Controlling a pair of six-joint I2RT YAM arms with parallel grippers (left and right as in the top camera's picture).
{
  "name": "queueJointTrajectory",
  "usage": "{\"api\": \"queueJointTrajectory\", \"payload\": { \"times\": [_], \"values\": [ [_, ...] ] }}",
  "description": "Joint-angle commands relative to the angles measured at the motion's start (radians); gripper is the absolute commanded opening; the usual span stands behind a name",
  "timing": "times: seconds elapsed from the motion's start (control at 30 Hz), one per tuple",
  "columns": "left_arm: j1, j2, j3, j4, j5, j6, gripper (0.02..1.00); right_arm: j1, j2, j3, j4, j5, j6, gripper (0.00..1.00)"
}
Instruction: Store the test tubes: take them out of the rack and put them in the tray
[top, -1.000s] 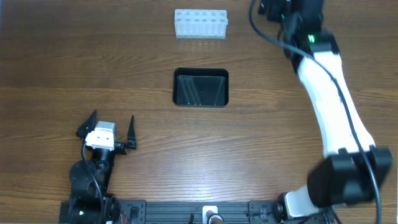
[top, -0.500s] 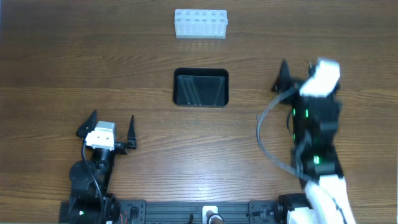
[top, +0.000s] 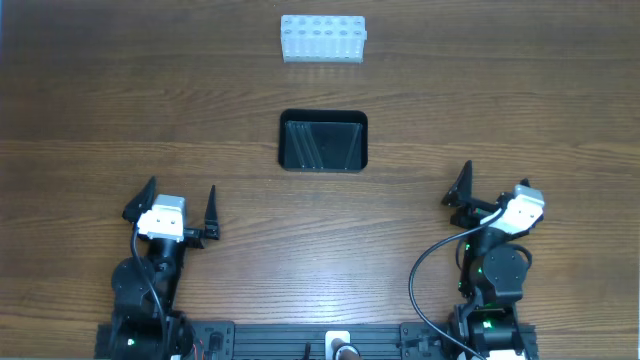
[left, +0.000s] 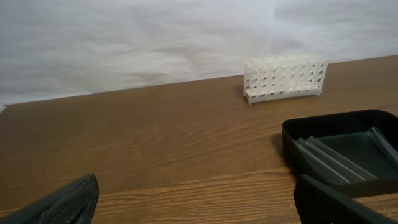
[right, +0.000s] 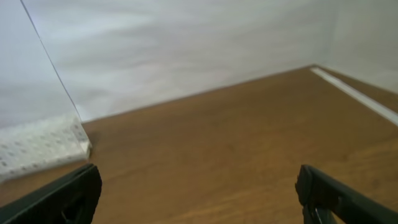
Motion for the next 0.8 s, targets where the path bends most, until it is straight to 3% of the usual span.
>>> {"api": "queueJointTrajectory", "payload": {
  "times": [0.03,0.3,0.57,0.8],
  "values": [
    [0.006,-0.007,-0.005,-0.002,0.013,0.008,0.998,-0.011,-0.035,-0.018,-0.027,0.015,0.012,0.993],
    [0.006,-0.007,-0.005,-0.002,0.013,0.008,1.0,-0.011,-0.09,-0.018,-0.107,0.015,0.011,0.993],
    [0.006,-0.007,-0.005,-0.002,0.013,0.008,1.0,-0.011,-0.293,-0.018,-0.318,0.006,0.011,0.993],
    [0.006,-0.007,-0.005,-0.002,0.013,0.008,1.0,-0.014,-0.327,-0.018,-0.32,-0.007,-0.023,0.991]
  ]
}}
